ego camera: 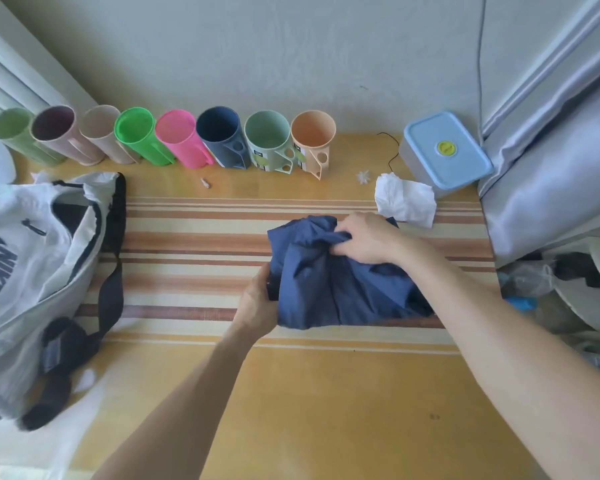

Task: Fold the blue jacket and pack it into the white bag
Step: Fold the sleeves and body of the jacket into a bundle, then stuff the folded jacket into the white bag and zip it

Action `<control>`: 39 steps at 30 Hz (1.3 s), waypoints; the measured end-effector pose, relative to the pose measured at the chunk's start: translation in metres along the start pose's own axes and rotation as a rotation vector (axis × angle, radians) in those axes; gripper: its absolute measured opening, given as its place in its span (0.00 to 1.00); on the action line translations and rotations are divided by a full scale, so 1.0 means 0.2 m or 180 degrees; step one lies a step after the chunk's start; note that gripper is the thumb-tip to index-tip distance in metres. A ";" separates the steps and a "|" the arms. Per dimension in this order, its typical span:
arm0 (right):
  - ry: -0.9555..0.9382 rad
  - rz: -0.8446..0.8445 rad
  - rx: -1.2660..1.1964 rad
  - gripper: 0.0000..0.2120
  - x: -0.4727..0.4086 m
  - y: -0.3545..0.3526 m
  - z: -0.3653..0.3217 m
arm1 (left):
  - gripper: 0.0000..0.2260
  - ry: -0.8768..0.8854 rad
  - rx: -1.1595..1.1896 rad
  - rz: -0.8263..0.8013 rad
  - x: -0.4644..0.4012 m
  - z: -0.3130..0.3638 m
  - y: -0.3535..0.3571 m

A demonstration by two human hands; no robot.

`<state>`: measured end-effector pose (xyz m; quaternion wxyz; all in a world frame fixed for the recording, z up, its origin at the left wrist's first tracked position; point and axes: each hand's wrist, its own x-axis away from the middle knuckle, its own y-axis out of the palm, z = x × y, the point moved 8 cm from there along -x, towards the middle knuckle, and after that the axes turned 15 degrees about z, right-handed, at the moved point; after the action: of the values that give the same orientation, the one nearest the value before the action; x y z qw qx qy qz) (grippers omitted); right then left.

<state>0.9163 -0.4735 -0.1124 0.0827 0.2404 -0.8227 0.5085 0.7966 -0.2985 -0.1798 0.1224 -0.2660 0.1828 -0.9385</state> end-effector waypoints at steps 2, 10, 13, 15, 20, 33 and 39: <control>0.0103 0.0101 0.0142 0.16 -0.14 0.05 0.04 | 0.13 -0.0358 0.0572 -0.0168 0.02 -0.03 -0.01; -0.0477 0.2490 0.0866 0.09 0.02 -0.09 -0.07 | 0.30 -0.0965 0.0212 0.0733 -0.01 0.00 0.05; -0.0906 0.3592 -0.0086 0.06 0.46 -0.14 -0.19 | 0.20 -0.0972 0.0393 0.0924 -0.04 0.02 0.07; -0.0572 0.2830 -0.0228 0.11 0.50 0.06 -0.14 | 0.14 -0.0855 0.0553 0.0972 -0.03 0.05 0.06; 0.1505 0.0326 -0.3330 0.20 0.28 0.42 0.04 | 0.11 0.0206 0.0196 0.1021 0.05 0.22 0.02; 0.2312 0.2396 -0.0603 0.29 0.37 0.14 0.49 | 0.31 0.0350 -0.0693 -0.0986 0.12 0.37 0.60; 0.2643 0.1662 -0.2343 0.23 0.33 0.28 0.60 | 0.20 0.0867 -0.0413 0.0660 0.10 0.28 0.26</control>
<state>0.8445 -0.5789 -0.1881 0.3466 -0.2317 -0.8751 0.2456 0.8176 -0.3668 -0.1475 0.1752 -0.1235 0.2843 -0.9345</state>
